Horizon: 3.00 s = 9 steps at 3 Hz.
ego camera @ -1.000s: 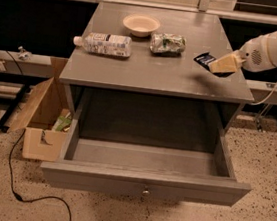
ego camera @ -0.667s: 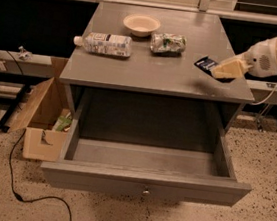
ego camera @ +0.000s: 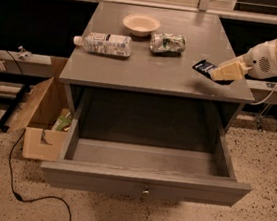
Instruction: Place rxbar blueberry into top drawer
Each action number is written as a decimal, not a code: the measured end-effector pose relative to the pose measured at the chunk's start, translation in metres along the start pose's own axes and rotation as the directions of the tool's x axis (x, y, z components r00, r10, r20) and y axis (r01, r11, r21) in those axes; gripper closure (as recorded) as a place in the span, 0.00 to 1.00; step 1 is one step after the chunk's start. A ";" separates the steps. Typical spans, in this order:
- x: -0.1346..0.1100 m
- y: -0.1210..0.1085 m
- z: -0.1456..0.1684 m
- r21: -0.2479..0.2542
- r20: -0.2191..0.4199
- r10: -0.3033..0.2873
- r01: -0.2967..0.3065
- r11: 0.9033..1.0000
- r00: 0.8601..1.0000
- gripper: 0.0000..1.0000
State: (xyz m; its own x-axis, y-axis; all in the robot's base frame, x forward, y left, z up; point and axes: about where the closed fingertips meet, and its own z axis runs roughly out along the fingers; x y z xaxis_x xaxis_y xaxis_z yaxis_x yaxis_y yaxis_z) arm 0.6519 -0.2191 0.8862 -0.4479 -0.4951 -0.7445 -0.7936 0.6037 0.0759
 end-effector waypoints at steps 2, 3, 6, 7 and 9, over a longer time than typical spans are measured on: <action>0.045 0.059 0.008 -0.136 -0.068 -0.139 0.129 0.982 0.988 1.00; 0.098 0.096 0.029 -0.182 -0.149 -0.184 0.156 0.971 0.972 1.00; 0.141 0.126 0.072 -0.264 -0.172 -0.246 0.196 0.944 0.954 1.00; 0.135 0.128 0.107 -0.341 -0.054 -0.325 0.288 0.895 0.944 1.00; 0.131 0.120 0.141 -0.374 0.070 -0.353 0.352 0.858 0.933 0.81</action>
Offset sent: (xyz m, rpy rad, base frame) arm -0.1254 0.0317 -0.0733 -0.1041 0.0565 0.3635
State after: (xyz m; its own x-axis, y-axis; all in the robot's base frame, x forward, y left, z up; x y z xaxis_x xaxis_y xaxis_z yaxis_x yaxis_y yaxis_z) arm 0.5563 -0.1236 0.7047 -0.1093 -0.6310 -0.7681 -0.9927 0.1097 0.0511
